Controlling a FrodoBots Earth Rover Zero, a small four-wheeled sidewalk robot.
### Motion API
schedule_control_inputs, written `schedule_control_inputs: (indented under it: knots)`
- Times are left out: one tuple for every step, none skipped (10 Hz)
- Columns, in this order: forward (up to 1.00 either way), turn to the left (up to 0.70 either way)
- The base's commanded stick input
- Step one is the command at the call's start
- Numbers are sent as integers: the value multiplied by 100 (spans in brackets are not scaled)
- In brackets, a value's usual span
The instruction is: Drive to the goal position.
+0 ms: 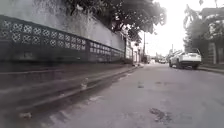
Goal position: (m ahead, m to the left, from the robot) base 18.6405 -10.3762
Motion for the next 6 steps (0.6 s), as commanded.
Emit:
schedule_control_inputs:
  knots:
    - [70,-27]
    - [70,-35]
    - [70,-35]
    - [70,-35]
    - [70,-35]
    - [70,-35]
